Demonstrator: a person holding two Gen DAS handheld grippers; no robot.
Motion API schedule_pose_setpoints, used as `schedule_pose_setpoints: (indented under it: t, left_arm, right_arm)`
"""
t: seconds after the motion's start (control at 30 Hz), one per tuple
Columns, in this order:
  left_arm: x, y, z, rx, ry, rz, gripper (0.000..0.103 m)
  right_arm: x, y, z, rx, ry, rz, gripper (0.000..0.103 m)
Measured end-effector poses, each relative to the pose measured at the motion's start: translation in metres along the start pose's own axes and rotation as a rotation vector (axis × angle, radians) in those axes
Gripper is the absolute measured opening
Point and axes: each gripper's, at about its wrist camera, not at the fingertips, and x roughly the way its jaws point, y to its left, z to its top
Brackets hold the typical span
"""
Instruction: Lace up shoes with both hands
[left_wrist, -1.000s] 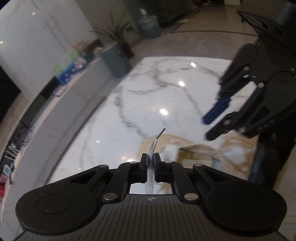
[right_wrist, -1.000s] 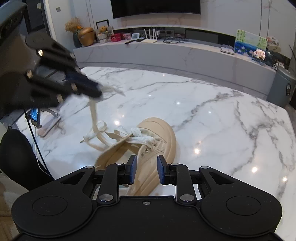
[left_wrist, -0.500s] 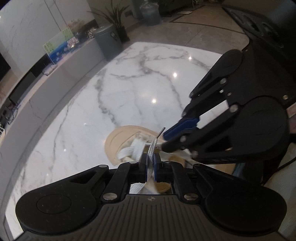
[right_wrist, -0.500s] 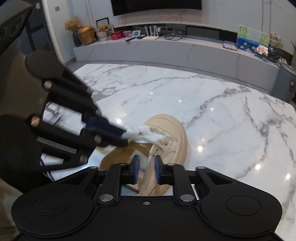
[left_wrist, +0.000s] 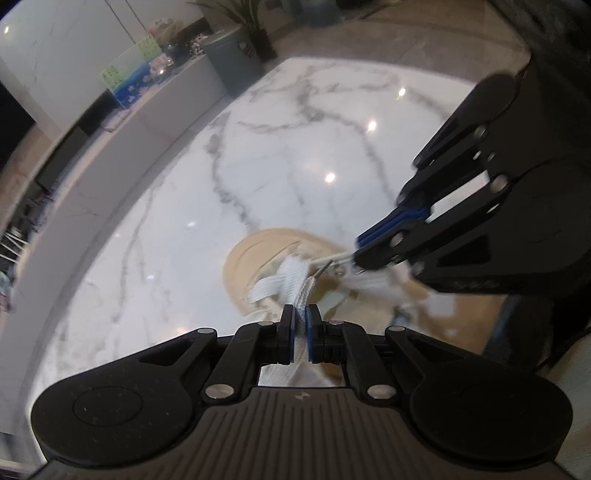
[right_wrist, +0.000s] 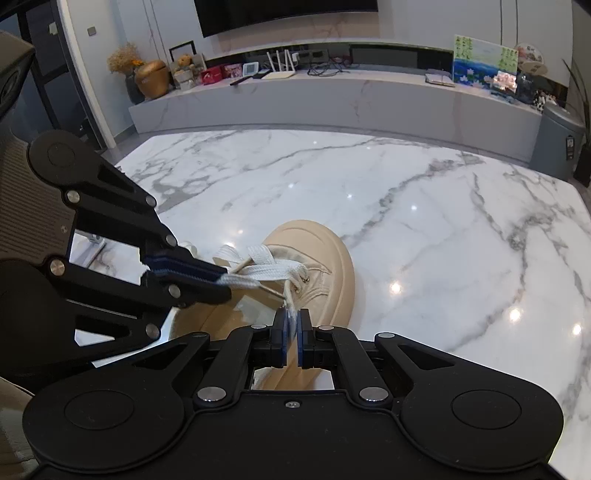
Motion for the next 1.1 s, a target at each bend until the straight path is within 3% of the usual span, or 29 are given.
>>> schedule_pose_setpoints:
  t: [0.47, 0.77, 1.1]
  left_arm:
    - [0.008, -0.007, 0.003, 0.044, 0.039, 0.027, 0.007]
    - [0.01, -0.008, 0.004, 0.03, 0.034, 0.008, 0.008]
    - [0.011, -0.007, 0.004, 0.025, 0.043, 0.035, 0.009]
  right_arm:
    - [-0.001, -0.002, -0.003, 0.003, -0.006, 0.001, 0.003]
    - [-0.001, -0.005, -0.003, 0.009, -0.005, 0.003, 0.003]
    - [-0.004, -0.007, -0.003, 0.005, -0.006, 0.006, 0.003]
